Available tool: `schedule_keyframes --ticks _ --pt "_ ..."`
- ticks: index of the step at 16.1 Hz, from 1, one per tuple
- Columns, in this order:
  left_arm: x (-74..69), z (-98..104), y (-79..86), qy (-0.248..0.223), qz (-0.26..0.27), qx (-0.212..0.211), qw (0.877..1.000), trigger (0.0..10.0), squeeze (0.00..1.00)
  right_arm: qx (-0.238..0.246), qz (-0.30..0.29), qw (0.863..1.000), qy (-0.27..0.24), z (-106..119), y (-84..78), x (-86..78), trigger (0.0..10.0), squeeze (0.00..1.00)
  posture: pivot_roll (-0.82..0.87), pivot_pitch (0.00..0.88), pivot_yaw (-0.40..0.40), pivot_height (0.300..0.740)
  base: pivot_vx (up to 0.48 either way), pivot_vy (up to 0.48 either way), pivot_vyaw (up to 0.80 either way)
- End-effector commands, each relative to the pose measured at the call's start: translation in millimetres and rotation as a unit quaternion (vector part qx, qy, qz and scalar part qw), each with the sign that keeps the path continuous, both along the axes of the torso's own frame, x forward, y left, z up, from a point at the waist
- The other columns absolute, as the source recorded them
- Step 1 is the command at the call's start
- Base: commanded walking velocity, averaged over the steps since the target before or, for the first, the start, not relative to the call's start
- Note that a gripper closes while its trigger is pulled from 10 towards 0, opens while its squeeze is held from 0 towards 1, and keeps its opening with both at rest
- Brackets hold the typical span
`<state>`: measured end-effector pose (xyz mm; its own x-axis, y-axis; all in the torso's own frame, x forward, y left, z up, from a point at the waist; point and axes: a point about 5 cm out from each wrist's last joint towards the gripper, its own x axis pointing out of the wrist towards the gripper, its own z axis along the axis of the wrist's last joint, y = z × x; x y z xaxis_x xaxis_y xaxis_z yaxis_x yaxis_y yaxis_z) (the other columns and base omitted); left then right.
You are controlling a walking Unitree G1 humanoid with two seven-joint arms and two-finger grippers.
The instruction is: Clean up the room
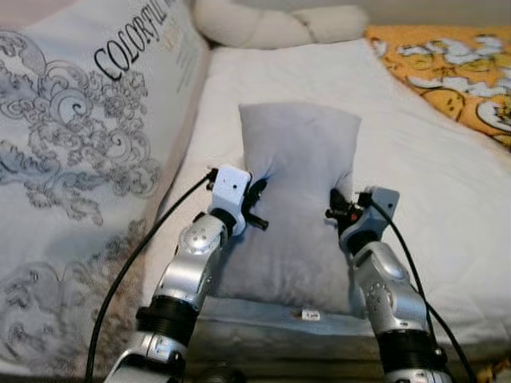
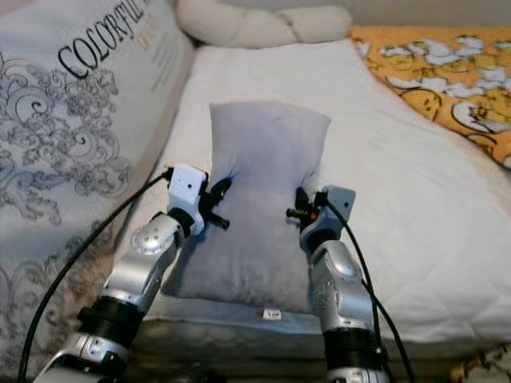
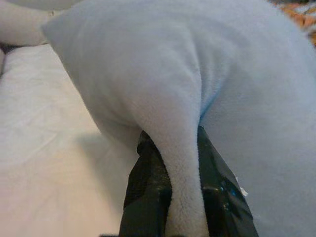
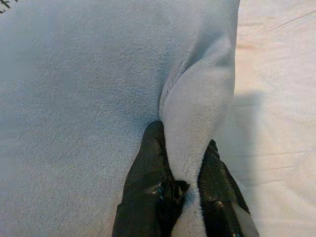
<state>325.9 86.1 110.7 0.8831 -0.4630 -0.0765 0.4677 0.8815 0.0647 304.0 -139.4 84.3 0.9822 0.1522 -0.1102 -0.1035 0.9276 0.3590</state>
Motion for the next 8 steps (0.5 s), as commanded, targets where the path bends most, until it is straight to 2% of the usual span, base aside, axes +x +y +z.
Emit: schedule_keyframes --ticks 1,4,8 --pt "4.3 9.9 4.3 -0.023 0.016 0.004 1.000 10.0 0.00 0.001 -0.006 1.000 -0.004 3.1 -1.6 0.9 10.0 0.00 -0.03 0.000 0.100 0.740 0.000 0.382 0.00" --pt "7.7 13.0 2.7 -0.025 0.016 0.007 1.000 10.0 0.00 0.011 -0.016 1.000 0.001 2.6 -1.5 2.8 10.0 0.00 -0.02 0.000 0.104 0.740 0.000 0.364 0.00" --pt "9.4 15.7 0.9 -0.030 0.016 0.017 0.999 10.0 0.00 0.022 -0.019 1.000 0.006 1.6 -0.8 4.1 10.0 0.00 -0.01 0.000 0.105 0.740 0.000 0.000 0.00"
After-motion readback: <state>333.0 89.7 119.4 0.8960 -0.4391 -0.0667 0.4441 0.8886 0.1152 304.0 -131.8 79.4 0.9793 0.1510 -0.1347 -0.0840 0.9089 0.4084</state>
